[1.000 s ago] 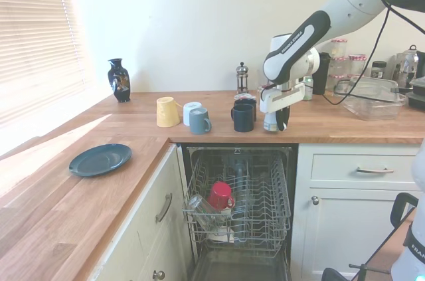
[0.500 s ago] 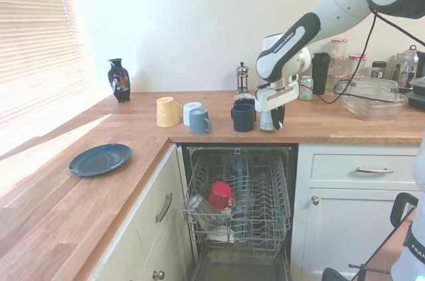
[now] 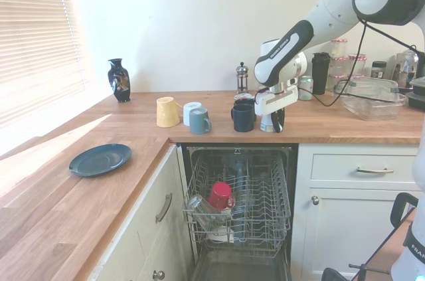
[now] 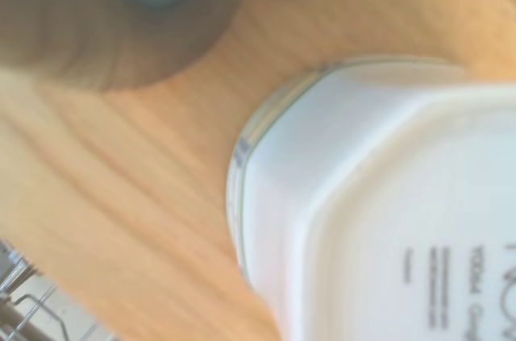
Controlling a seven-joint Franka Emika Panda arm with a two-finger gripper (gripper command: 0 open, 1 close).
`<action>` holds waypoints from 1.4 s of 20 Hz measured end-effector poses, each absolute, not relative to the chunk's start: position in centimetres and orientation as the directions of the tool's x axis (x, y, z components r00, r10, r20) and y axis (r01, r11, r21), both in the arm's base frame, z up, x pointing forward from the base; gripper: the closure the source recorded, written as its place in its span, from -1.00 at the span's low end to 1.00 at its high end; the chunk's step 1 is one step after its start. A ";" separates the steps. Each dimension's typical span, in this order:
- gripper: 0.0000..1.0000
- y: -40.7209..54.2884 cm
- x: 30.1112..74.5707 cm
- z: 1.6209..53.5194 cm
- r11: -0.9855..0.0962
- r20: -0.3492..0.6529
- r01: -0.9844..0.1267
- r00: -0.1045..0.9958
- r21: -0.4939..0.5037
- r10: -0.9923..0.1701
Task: Unload a mug from dishwasher
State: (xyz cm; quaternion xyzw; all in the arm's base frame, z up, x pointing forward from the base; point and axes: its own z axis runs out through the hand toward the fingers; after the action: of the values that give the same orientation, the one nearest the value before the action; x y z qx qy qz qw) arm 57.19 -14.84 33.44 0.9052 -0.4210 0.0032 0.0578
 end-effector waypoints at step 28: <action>-1.00 -7.9 51.6 40.8 -0.644 0.210 -0.763 0.638 0.046 -0.741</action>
State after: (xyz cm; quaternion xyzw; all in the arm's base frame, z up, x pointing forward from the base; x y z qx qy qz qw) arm 51.64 -7.91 40.82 0.9027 -0.4166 0.0859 0.0653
